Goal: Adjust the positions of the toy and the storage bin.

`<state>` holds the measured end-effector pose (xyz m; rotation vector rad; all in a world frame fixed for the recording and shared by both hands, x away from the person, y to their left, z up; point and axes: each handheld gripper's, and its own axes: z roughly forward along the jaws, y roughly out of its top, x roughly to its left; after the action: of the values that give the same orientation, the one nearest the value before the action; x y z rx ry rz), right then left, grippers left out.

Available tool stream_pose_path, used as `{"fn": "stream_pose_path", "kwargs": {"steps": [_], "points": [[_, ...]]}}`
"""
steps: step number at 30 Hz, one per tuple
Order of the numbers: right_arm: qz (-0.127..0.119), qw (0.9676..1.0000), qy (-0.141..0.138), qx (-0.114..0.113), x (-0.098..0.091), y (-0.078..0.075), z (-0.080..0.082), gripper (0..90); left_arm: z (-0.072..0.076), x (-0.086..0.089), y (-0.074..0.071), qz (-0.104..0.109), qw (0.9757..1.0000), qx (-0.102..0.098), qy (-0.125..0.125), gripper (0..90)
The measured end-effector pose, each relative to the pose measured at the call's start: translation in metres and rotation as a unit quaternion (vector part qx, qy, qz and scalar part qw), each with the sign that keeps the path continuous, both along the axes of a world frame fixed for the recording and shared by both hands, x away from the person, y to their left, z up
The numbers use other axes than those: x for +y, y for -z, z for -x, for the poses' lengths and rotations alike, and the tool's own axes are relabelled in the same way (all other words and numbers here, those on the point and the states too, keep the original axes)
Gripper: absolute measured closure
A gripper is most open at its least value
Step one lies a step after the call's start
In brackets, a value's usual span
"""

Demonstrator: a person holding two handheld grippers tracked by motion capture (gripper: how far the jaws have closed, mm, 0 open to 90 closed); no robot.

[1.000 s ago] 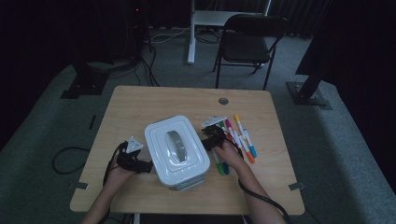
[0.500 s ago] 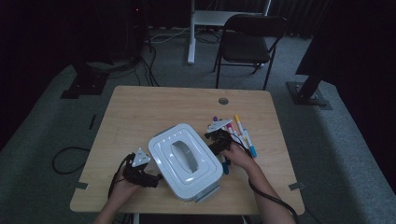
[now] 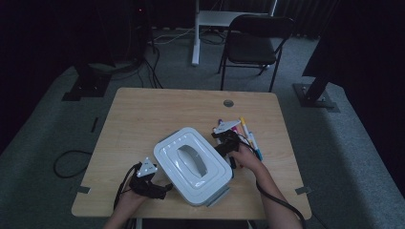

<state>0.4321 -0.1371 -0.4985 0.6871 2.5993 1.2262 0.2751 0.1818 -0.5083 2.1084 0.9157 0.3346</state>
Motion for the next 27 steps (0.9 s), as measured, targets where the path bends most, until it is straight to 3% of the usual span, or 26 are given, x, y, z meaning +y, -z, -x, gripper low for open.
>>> {"fn": "stream_pose_path", "kwargs": {"steps": [5,8,11,14,16,18,25,26,27], "points": [[0.006,0.9994,0.032,-0.012,-0.011,-0.004,-0.003,17.1,0.004,0.004,-0.003,-0.013,0.9999,0.002,0.006,0.6],[-0.009,0.9977,0.065,-0.019,-0.025,-0.008,0.000,17.1,0.008,0.012,-0.010,-0.011,0.9999,0.002,-0.004,0.5],[-0.013,0.9966,0.079,-0.018,-0.036,-0.010,0.004,16.6,0.009,0.015,-0.016,-0.005,0.9999,0.010,-0.010,0.5],[-0.010,0.9959,0.087,-0.025,-0.046,-0.012,0.010,16.2,0.009,0.018,-0.026,-0.014,0.9994,0.027,-0.016,0.6],[-0.013,0.9953,0.094,-0.020,-0.053,-0.013,0.015,14.4,0.011,0.020,-0.039,0.001,0.9997,0.022,-0.012,0.5],[-0.008,0.9940,0.105,-0.030,-0.061,-0.013,0.021,13.8,0.013,0.018,-0.048,0.007,0.9999,0.010,-0.008,0.6],[-0.004,0.9908,0.131,-0.031,-0.084,-0.009,0.038,13.2,0.017,0.012,-0.068,0.039,0.9991,-0.012,0.013,0.6],[-0.004,0.9901,0.137,-0.032,-0.088,-0.008,0.042,13.2,0.017,0.012,-0.068,0.039,0.9991,-0.012,0.013,0.6],[0.002,0.9878,0.151,-0.038,-0.097,-0.005,0.052,13.1,0.017,0.004,-0.077,0.050,0.9982,-0.018,0.028,0.6]]}}
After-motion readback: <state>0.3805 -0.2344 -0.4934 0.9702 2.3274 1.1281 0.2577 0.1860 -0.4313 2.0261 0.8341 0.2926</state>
